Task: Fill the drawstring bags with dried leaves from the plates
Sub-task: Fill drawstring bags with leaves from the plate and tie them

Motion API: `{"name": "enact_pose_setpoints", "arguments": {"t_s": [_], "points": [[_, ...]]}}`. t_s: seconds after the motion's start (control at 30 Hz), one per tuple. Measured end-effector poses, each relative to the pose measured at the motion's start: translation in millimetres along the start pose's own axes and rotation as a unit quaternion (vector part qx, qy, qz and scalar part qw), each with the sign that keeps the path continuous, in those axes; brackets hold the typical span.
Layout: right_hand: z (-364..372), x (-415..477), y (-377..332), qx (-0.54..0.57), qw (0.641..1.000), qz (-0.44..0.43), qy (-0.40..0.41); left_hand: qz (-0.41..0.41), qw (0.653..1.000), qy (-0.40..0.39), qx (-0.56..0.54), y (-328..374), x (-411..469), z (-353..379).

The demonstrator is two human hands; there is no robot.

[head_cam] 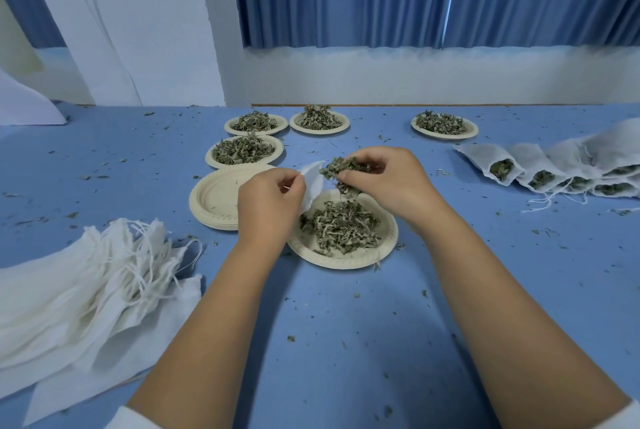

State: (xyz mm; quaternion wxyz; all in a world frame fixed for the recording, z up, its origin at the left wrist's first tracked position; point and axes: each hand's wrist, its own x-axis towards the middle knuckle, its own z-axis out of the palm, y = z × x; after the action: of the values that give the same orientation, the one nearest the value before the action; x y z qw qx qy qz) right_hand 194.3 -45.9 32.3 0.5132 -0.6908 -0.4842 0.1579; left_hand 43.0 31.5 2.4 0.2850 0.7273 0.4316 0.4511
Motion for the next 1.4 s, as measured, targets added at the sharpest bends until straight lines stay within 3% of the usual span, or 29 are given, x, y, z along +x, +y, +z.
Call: {"name": "enact_pose_setpoints", "arguments": {"t_s": [0.23, 0.47, 0.6, 0.73, 0.87, 1.03, 1.1, 1.23, 1.4], "points": [[8.5, -0.5, -0.8, 0.261, 0.963, 0.062, 0.042, -0.036, 0.998, -0.01, -0.057, 2.5, -0.3, 4.0], [30.3, -1.1, 6.1, 0.324, 0.941, 0.093, 0.032, -0.045, 0.994, -0.024, -0.093, 4.3, -2.8, 8.7], [33.9, -1.4, 10.9, 0.261, 0.96, 0.099, 0.035, -0.078, 0.986, -0.013, -0.148, 4.4, -1.2, 7.3], [33.7, -2.0, 11.9, 0.129, 0.987, 0.087, 0.043, -0.104, 0.978, -0.005, -0.18, 3.6, 0.2, 6.5], [33.7, -4.4, 11.8, -0.014, 0.998, 0.026, 0.056, -0.071, 0.985, -0.006, -0.154, 5.8, -2.4, 5.6], [34.7, -7.2, 13.0, -0.115, 0.993, -0.017, 0.034, -0.006, 0.995, -0.023, -0.101, 8.1, -6.2, 7.5], [32.6, -5.6, 11.0, -0.074, 0.997, 0.001, 0.015, 0.011, 0.997, -0.039, -0.068, 7.7, -6.7, 9.1], [22.7, -4.0, 3.7, 0.124, 0.985, 0.102, -0.067, 0.014, 0.998, -0.034, -0.052, 6.0, -5.8, 9.2], [22.5, -3.7, 3.7, 0.214, 0.967, 0.137, -0.021, -0.017, 0.995, -0.022, -0.1, 6.6, -5.1, 7.8]]}}
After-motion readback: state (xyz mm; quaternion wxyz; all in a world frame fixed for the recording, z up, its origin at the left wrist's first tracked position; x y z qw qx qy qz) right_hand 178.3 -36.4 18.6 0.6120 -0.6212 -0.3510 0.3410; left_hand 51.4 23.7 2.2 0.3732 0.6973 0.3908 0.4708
